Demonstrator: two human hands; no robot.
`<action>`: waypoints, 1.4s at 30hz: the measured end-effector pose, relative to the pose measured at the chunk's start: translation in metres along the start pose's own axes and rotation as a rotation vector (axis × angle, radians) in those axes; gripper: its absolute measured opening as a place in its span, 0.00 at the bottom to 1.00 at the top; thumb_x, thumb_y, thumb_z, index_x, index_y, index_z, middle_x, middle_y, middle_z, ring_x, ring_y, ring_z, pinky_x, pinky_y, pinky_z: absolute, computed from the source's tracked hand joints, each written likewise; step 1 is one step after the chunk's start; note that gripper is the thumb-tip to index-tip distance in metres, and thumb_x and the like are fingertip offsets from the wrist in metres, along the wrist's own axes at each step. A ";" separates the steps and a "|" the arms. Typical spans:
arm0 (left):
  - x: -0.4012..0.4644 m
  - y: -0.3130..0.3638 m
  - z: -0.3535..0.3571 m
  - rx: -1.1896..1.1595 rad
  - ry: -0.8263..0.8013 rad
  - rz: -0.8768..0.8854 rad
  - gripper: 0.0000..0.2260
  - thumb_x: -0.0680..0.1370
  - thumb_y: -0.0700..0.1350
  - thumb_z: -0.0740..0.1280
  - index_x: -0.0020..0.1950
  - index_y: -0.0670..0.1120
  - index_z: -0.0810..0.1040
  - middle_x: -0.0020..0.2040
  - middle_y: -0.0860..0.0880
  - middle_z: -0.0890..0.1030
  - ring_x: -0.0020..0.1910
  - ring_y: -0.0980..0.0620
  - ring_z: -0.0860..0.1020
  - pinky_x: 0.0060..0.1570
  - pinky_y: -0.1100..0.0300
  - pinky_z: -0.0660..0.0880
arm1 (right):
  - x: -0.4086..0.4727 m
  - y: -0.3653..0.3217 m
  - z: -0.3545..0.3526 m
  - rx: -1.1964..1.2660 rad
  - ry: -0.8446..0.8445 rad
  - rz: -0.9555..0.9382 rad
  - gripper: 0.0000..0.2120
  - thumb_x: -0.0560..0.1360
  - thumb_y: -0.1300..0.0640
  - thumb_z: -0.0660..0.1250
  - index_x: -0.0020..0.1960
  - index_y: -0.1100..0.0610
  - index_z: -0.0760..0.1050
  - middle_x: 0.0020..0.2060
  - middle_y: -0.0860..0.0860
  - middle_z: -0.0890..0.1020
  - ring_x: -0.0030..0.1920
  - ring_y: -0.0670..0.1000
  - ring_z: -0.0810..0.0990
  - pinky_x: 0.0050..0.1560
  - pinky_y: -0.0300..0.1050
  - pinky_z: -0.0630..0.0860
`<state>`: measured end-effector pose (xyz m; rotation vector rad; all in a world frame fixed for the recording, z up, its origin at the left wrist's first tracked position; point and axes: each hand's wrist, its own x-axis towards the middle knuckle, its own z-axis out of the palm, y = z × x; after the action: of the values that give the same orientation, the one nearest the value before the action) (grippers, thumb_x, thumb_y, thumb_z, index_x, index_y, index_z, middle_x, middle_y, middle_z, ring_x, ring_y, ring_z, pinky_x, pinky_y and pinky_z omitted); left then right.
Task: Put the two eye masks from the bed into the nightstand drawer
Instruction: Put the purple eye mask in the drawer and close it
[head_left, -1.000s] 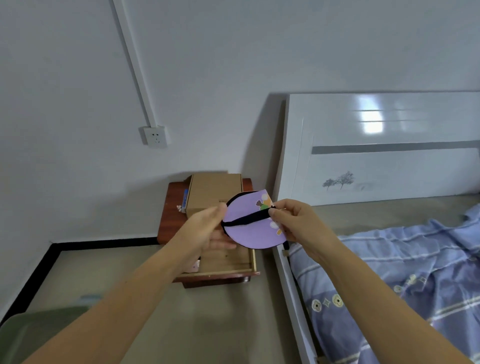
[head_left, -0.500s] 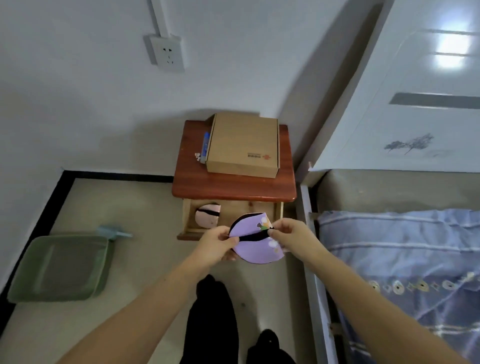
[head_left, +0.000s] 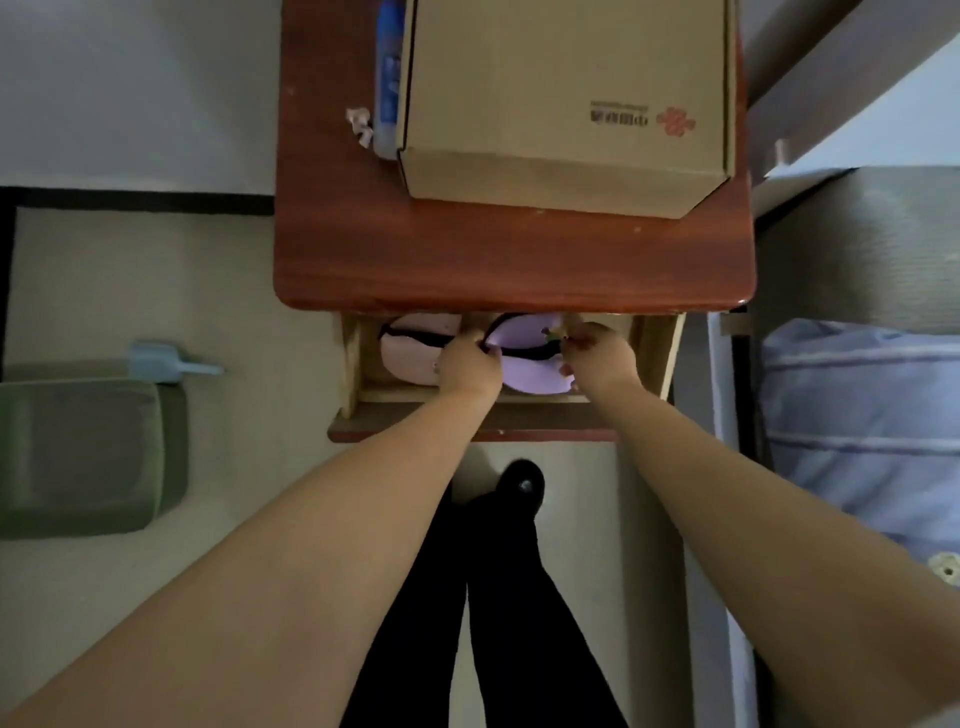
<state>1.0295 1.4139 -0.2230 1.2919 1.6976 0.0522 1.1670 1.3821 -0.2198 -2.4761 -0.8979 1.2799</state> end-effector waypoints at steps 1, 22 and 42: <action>0.010 -0.002 0.008 0.034 0.013 -0.010 0.10 0.78 0.42 0.60 0.50 0.38 0.78 0.51 0.36 0.81 0.52 0.37 0.77 0.49 0.50 0.73 | 0.012 0.004 0.005 -0.034 -0.003 0.006 0.12 0.77 0.60 0.57 0.55 0.62 0.75 0.47 0.59 0.83 0.45 0.59 0.81 0.46 0.49 0.78; -0.076 -0.073 -0.070 -1.468 0.005 -0.766 0.24 0.75 0.32 0.51 0.71 0.42 0.58 0.73 0.39 0.59 0.73 0.40 0.58 0.71 0.43 0.56 | -0.088 0.066 -0.014 1.477 -0.229 0.602 0.21 0.79 0.61 0.53 0.71 0.63 0.58 0.71 0.60 0.65 0.70 0.60 0.65 0.69 0.60 0.63; -0.038 0.003 -0.119 -1.532 -0.143 -0.445 0.12 0.74 0.35 0.50 0.49 0.45 0.71 0.71 0.42 0.67 0.71 0.44 0.64 0.70 0.41 0.57 | -0.055 -0.029 -0.065 1.581 -0.107 0.412 0.16 0.74 0.69 0.50 0.58 0.64 0.70 0.61 0.60 0.75 0.66 0.59 0.71 0.66 0.60 0.67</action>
<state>0.9479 1.4436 -0.1333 -0.2187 1.1916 0.7942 1.1829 1.3772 -0.1315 -1.2543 0.5808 1.3414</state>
